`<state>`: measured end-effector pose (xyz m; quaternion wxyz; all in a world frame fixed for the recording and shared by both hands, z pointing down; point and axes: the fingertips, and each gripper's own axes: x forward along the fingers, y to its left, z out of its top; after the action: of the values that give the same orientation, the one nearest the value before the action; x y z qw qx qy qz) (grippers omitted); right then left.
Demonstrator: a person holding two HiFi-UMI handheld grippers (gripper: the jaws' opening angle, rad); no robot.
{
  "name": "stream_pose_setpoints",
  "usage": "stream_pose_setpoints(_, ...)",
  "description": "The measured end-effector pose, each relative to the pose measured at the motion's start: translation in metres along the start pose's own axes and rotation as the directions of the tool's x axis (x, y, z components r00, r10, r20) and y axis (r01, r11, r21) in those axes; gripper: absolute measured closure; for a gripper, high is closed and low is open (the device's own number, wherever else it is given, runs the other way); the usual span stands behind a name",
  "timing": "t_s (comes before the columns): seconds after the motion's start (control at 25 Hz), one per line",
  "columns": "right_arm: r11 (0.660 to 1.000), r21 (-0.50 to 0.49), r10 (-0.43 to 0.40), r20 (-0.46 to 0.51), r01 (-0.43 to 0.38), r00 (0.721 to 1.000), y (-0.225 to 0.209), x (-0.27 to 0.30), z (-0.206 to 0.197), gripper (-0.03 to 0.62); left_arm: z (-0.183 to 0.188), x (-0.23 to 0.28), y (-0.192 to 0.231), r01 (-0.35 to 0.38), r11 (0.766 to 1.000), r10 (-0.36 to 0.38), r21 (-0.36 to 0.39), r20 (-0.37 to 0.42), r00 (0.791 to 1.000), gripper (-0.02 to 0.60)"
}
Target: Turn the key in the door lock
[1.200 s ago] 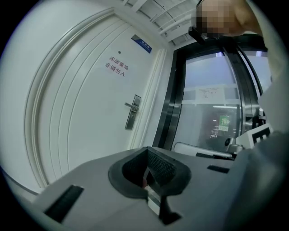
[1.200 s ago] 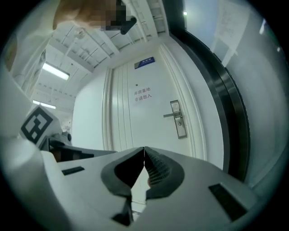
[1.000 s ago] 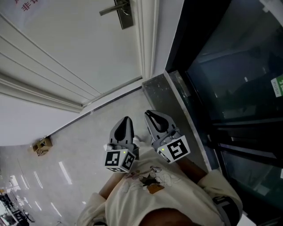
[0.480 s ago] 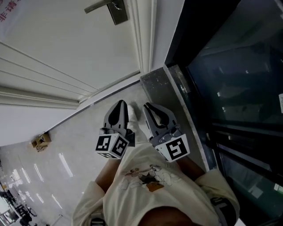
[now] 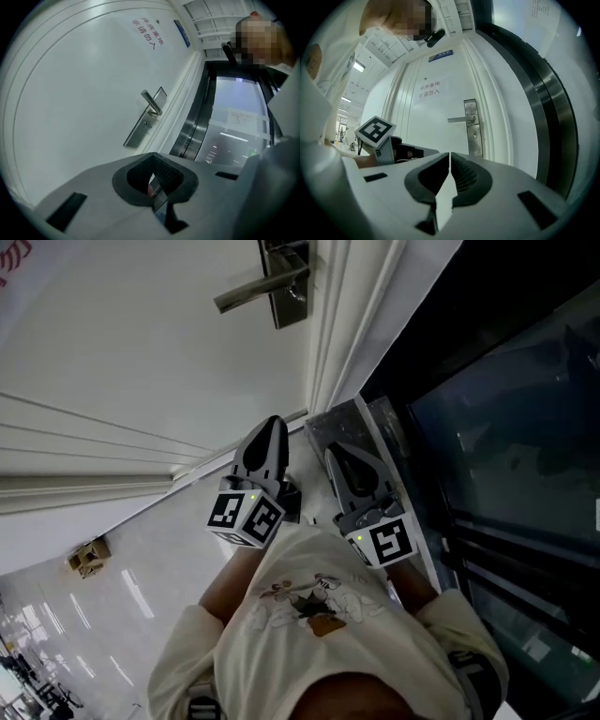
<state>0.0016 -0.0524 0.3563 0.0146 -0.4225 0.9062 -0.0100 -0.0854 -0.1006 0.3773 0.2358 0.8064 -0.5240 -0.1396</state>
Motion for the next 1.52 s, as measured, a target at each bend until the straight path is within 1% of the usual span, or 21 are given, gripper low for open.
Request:
stream_pose_setpoints(0.08, 1.000, 0.000, -0.007, 0.001, 0.007, 1.000, -0.007, 0.015, 0.002, 0.582, 0.014, 0.019, 0.003, 0.043, 0.999, -0.043, -0.027, 0.008, 0.999, 0.575)
stream_pose_setpoints(0.16, 1.000, -0.016, 0.005, -0.001, -0.005, 1.000, -0.013, 0.027, 0.006, 0.580, 0.024, 0.034, 0.003, 0.062, 0.997, -0.061, -0.040, 0.017, 0.998, 0.575)
stream_pose_setpoints(0.28, 0.998, -0.055, 0.019, -0.013, -0.019, 1.000, -0.025, 0.044, 0.012, 0.580, 0.033, 0.051, 0.003, 0.053, 0.999, -0.052, -0.012, 0.025, 0.998, 0.575)
stream_pose_setpoints(0.36, 0.999, -0.049, 0.020, -0.001, -0.020, 1.000, -0.033, 0.054, 0.017, 0.580, 0.036, 0.059, 0.003, 0.045, 0.999, -0.045, 0.011, 0.027, 0.999, 0.575)
stream_pose_setpoints(0.44, 0.999, -0.035, 0.023, 0.014, -0.023, 1.000, -0.040, 0.059, 0.021, 0.582, 0.036, 0.066, 0.001, 0.052, 0.999, -0.052, 0.004, 0.024, 0.998, 0.575)
stream_pose_setpoints(0.56, 0.999, -0.022, 0.024, 0.034, -0.024, 0.999, -0.047, 0.066, 0.024, 0.581, 0.037, 0.080, -0.002, 0.102, 0.993, -0.102, -0.051, 0.016, 0.995, 0.575)
stream_pose_setpoints(0.64, 0.999, -0.029, 0.029, 0.043, -0.027, 0.999, -0.048, 0.070, 0.027, 0.582, 0.043, 0.091, -0.005, 0.155, 0.982, -0.152, -0.109, 0.027, 0.988, 0.575)
stream_pose_setpoints(0.72, 0.999, -0.039, 0.035, 0.040, -0.034, 0.999, -0.049, 0.071, 0.028, 0.580, 0.048, 0.104, -0.006, 0.203, 0.956, -0.196, -0.212, 0.056, 0.979, 0.571)
stream_pose_setpoints(0.76, 0.999, -0.039, 0.037, 0.037, -0.035, 0.999, -0.050, 0.072, 0.028, 0.581, 0.051, 0.110, -0.005, 0.228, 0.937, -0.217, -0.263, 0.071, 0.974, 0.547)
stream_pose_setpoints(0.8, 0.999, -0.040, 0.037, 0.038, -0.035, 0.999, -0.052, 0.073, 0.028, 0.581, 0.053, 0.116, -0.005, 0.256, 0.914, -0.241, -0.315, 0.087, 0.967, 0.519)
stream_pose_setpoints(0.84, 0.999, -0.041, 0.036, 0.040, -0.034, 0.999, -0.053, 0.074, 0.028, 0.582, 0.056, 0.122, -0.004, 0.289, 0.883, -0.268, -0.369, 0.108, 0.957, 0.504)
stream_pose_setpoints(0.96, 0.999, -0.037, 0.027, 0.035, -0.026, 0.999, -0.056, 0.078, 0.027, 0.582, 0.066, 0.140, 0.002, 0.388, 0.772, -0.340, -0.504, 0.189, 0.921, 0.476)
stream_pose_setpoints(1.0, 0.999, -0.036, 0.025, 0.035, -0.023, 0.999, -0.057, 0.078, 0.027, 0.580, 0.069, 0.144, 0.005, 0.419, 0.726, -0.358, -0.545, 0.220, 0.907, 0.469)
stream_pose_setpoints(1.04, 0.999, -0.036, 0.022, 0.036, -0.021, 0.999, -0.058, 0.078, 0.027, 0.582, 0.072, 0.147, 0.008, 0.453, 0.671, -0.376, -0.586, 0.258, 0.890, 0.463)
stream_pose_setpoints(1.12, 0.999, -0.036, 0.015, 0.037, -0.014, 0.999, -0.060, 0.077, 0.029, 0.581, 0.079, 0.154, 0.013, 0.521, 0.550, -0.405, -0.652, 0.337, 0.850, 0.454)
stream_pose_setpoints(1.16, 0.999, -0.037, 0.010, 0.037, -0.009, 0.999, -0.062, 0.076, 0.030, 0.582, 0.082, 0.157, 0.014, 0.549, 0.500, -0.416, -0.670, 0.370, 0.831, 0.439)
stream_pose_setpoints(1.36, 0.998, -0.053, -0.020, 0.037, 0.022, 0.999, -0.070, 0.071, 0.034, 0.581, 0.092, 0.170, 0.013, 0.647, 0.294, -0.461, -0.704, 0.488, 0.741, 0.369)
stream_pose_setpoints(1.4, 0.998, -0.051, -0.024, 0.032, 0.025, 0.999, -0.072, 0.070, 0.033, 0.582, 0.092, 0.173, 0.013, 0.654, 0.261, -0.462, -0.710, 0.502, 0.731, 0.361)
stream_pose_setpoints(1.44, 0.999, -0.047, -0.027, 0.028, 0.028, 0.999, -0.073, 0.069, 0.033, 0.582, 0.091, 0.176, 0.014, 0.656, 0.241, -0.463, -0.715, 0.509, 0.725, 0.356)
stream_pose_setpoints(1.48, 0.999, -0.045, -0.029, 0.025, 0.030, 0.999, -0.074, 0.069, 0.033, 0.582, 0.090, 0.179, 0.014, 0.655, 0.232, -0.465, -0.719, 0.510, 0.724, 0.356)
stream_pose_setpoints(1.52, 0.999, -0.045, -0.030, 0.024, 0.031, 0.999, -0.074, 0.068, 0.033, 0.582, 0.089, 0.182, 0.014, 0.654, 0.229, -0.468, -0.721, 0.508, 0.723, 0.357)
